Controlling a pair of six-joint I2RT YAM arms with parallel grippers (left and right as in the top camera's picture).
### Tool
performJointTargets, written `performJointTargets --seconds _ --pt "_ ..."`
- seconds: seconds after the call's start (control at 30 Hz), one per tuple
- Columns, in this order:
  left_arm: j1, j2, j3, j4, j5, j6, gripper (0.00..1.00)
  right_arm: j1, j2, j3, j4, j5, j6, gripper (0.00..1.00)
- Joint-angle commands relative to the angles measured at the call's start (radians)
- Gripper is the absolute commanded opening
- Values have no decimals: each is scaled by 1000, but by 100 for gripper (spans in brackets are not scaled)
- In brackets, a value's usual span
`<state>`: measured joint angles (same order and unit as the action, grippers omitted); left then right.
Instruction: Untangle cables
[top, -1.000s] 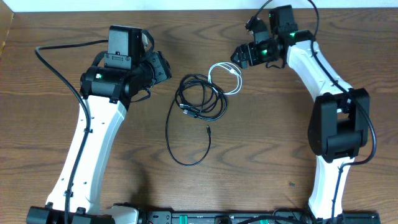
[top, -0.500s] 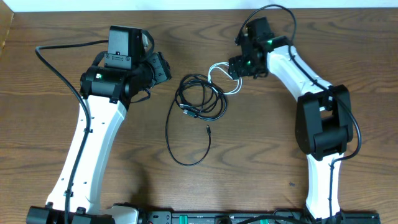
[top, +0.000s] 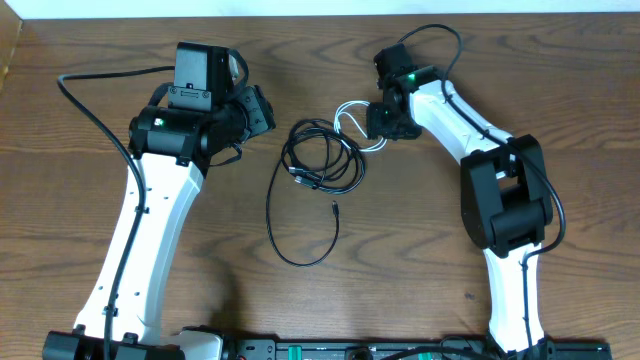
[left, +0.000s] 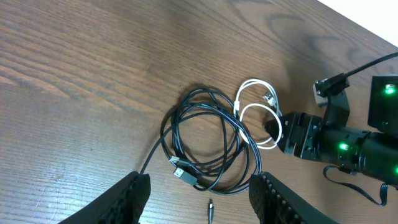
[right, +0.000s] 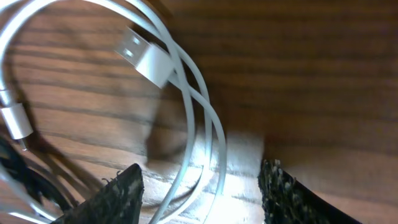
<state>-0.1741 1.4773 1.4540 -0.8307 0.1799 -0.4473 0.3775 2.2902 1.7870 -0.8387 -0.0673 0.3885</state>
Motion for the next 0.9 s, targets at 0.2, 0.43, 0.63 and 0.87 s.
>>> performJointTargets --seconds 0.2,0.43,0.63,0.87 --pt "0 8 9 -3 -13 9 57 67 28 -16 -42 145 94 44" --pt "0 8 9 -7 -13 9 57 60 67 -16 -70 157 94 7" --pt "0 8 9 -10 -13 9 58 -28 45 34 -74 196 84 1" --pt "0 8 9 -10 -13 9 58 -235 37 161 -85 188 12 1"
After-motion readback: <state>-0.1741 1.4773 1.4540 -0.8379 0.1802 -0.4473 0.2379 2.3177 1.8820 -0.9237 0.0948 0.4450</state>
